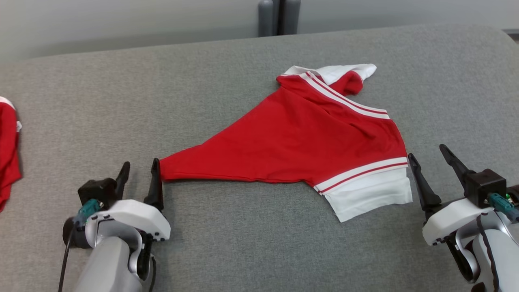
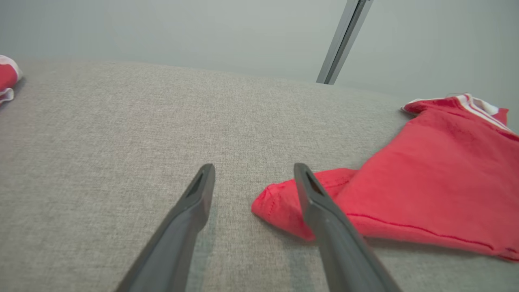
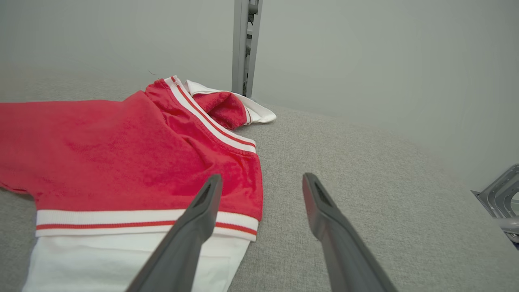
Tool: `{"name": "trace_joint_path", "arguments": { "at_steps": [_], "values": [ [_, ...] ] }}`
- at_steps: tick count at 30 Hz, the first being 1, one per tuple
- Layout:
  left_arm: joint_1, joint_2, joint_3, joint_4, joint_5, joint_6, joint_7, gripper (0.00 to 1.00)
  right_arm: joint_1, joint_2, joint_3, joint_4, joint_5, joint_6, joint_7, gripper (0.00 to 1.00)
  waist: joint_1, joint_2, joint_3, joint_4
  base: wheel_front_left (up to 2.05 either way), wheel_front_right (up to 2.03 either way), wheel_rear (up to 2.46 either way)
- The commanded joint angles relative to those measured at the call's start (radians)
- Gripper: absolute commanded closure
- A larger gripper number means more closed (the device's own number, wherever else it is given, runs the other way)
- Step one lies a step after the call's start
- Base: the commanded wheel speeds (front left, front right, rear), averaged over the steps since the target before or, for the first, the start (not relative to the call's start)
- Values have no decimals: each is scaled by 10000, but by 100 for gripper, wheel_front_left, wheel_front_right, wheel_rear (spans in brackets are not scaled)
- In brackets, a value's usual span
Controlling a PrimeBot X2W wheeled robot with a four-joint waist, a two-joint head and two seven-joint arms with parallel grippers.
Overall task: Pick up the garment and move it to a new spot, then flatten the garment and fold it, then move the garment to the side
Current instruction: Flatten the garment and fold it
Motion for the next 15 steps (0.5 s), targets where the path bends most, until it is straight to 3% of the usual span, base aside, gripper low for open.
{"name": "trace_joint_path", "arguments": {
  "at_steps": [1, 8, 9, 11, 14, 15],
  "values": [
    [-299, 57, 106, 187, 154, 62, -3, 0, -136, -24, -35, -4, 12, -3, -45, 0, 0, 0, 221, -195, 0, 0, 0],
    [-994, 162, -236, 1907, 950, -2, 12, 0, -292, 40, -95, 17, 2, -3, -45, 0, 0, 0, 445, -362, 0, 0, 0],
    [-953, 129, -302, 2205, 1018, 91, 14, 30, -291, 47, -107, 19, -2, -3, -45, 0, 0, 0, 423, -361, 0, 0, 0],
    [-939, 94, -326, 2491, 976, 135, 34, 100, -252, 70, -138, 19, -5, -3, -45, 0, 0, 0, 354, -325, 0, 0, 0],
    [-906, 90, -118, 2194, 757, 225, 12, 100, -145, 153, -160, -14, 20, -3, -45, 0, 0, 0, 173, -187, 0, 0, 0],
    [-748, 81, 144, 1468, 653, 339, -5, 100, -58, 198, -205, 7, 91, -3, -45, 0, 0, 0, 2, -45, 0, 0, 0]
  ]
}}
